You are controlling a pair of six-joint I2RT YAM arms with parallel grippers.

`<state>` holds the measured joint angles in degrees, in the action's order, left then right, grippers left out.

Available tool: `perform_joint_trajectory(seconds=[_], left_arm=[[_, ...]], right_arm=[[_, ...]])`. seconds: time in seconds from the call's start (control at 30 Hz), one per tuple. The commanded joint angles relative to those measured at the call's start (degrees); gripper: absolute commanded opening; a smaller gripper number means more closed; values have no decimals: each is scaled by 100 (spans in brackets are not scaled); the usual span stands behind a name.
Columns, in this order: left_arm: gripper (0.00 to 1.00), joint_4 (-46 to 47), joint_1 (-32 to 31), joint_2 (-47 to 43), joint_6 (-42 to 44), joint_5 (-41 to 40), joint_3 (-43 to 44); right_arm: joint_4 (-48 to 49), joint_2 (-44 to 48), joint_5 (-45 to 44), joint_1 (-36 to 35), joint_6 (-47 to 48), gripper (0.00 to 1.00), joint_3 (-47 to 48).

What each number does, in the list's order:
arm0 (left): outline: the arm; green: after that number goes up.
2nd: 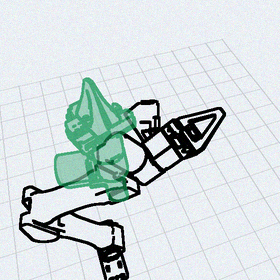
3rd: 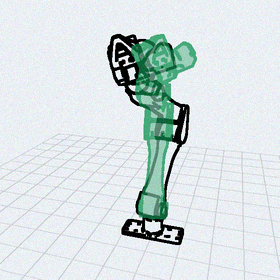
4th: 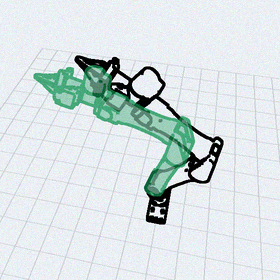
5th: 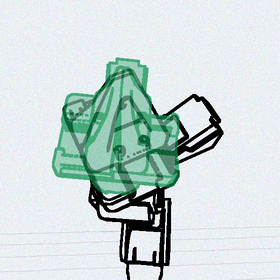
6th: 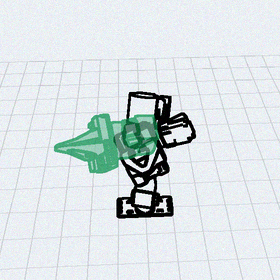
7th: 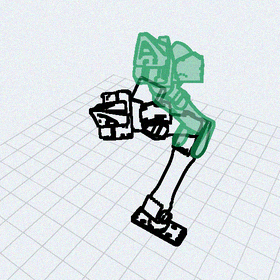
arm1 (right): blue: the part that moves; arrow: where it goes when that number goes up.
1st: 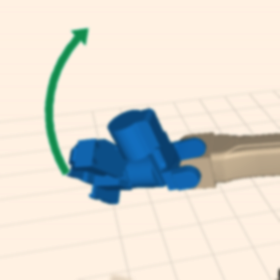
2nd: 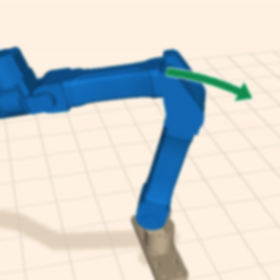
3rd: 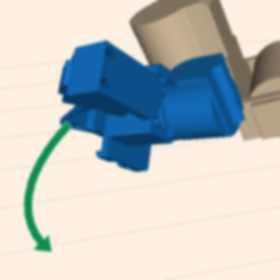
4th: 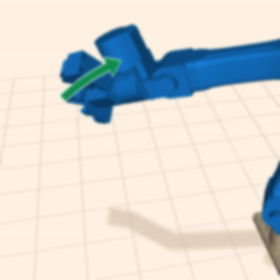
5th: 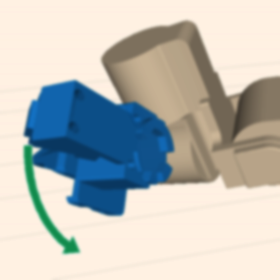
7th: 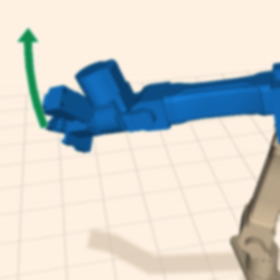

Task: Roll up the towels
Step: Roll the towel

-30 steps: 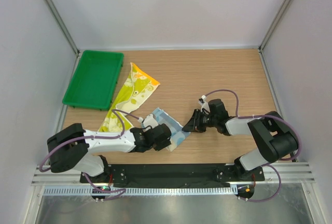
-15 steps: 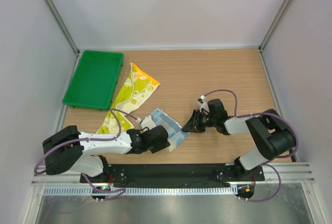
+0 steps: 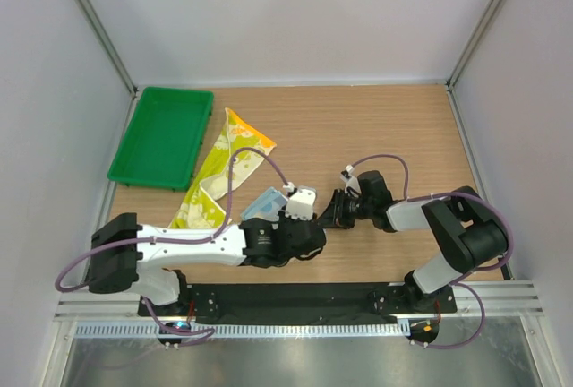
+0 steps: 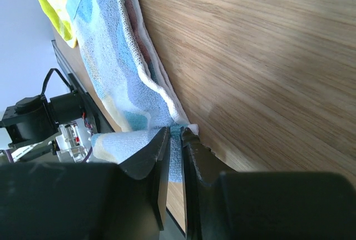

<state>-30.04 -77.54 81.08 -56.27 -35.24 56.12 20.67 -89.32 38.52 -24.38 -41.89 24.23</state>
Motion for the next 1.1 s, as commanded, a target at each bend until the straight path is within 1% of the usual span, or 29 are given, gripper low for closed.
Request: perform_joint_trajectory(seconds=[0.0,0.1,0.13,0.23,0.33,0.53,0.8,0.87,0.97,1.07], left_arm=[[40,279,-139,460,1573,-265,250],[44,455,-139,742,1909,-228,277],[52,438,-121,812,1892,-333,286],[55,446,-95,944,1804,-168,207],[56,666,-95,1059,1769,52,-3],[56,921,-95,1244,1584,369,-312],[53,1009,-121,1059,1207,667,-768],[51,1088,-139,1068,1110,685,-857],[45,1141,-174,1147,1005,686,-936],[34,1150,-200,1261,916,615,-954]], right_arm=[[-54,-50,-29,-32,181,20,152],[-71,-68,-29,-31,199,20,161],[-80,-68,-29,-32,199,20,161],[-89,-103,-38,-32,199,20,170],[-98,-130,-29,-31,216,18,179],[-133,-130,-55,-23,225,18,188],[-256,-174,-73,-31,278,18,328],[-326,-165,-73,-32,295,18,398],[-493,-130,-82,-32,348,18,512],[-721,-16,-99,-32,374,18,670]])
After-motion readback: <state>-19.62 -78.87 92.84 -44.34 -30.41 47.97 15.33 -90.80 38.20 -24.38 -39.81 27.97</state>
